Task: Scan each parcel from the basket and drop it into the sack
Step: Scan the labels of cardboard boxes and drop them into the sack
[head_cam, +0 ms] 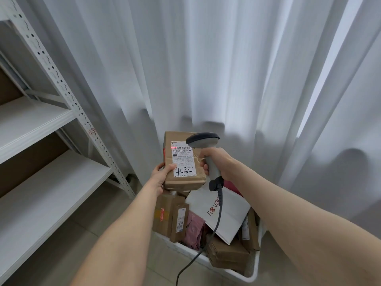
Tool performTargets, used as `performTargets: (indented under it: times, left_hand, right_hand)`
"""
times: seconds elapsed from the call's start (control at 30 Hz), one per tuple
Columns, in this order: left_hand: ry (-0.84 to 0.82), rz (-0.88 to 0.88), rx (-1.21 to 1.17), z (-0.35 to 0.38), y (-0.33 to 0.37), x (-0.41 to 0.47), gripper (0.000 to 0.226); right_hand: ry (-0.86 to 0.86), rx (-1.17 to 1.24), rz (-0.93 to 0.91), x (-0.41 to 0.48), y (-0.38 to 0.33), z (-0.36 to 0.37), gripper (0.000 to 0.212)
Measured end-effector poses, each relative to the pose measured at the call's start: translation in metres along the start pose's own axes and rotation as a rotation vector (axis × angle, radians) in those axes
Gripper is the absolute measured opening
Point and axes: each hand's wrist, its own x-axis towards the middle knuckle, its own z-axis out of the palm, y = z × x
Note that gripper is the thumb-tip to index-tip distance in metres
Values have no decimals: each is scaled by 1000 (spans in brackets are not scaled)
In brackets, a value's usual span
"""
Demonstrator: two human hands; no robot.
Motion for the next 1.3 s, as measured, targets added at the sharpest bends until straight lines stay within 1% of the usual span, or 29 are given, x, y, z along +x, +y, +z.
performTargets:
  times: [0.1, 0.27, 0.43, 0.7, 0.83, 0.9, 1.0, 1.1, 1.17, 1.3]
  left_hand:
    - [-3, 5, -1, -4, -1, 1, 63]
    - [9, -10, -16, -7, -4, 3, 69]
    - [5, -24, -33, -8, -3, 2, 70]
    - [-18, -29, -32, -15, -2, -3, 66]
    - [-2, -33, -38, -23, -3, -9, 58]
    - [-1, -43, -44, -31, -4, -14, 57]
    - [15, -42, -50, -49, -9, -27, 58]
    - [44, -39, -37, -71, -13, -51, 55]
    - [67, -23, -32, -86, -16, -73, 51]
    - [153, 15, -1, -115, -34, -127, 54]
  right_hand:
    - [-8, -14, 1, -5, -3, 3, 7]
    - [-2, -16, -9, -14, -6, 11, 4]
    - [16, -29, -1, -21, -5, 18, 7]
    - [28, 7, -20, -26, -1, 27, 6]
    - [66, 54, -38, -20, 8, 35, 6]
    - [110, 95, -34, -14, 17, 40, 12]
    - [210, 81, -20, -2, 36, 45, 28]
    - [254, 70, 18, 1, 51, 58, 44]
    - [243, 59, 33, -3, 60, 72, 48]
    - [162, 41, 47, -31, 81, 104, 53]
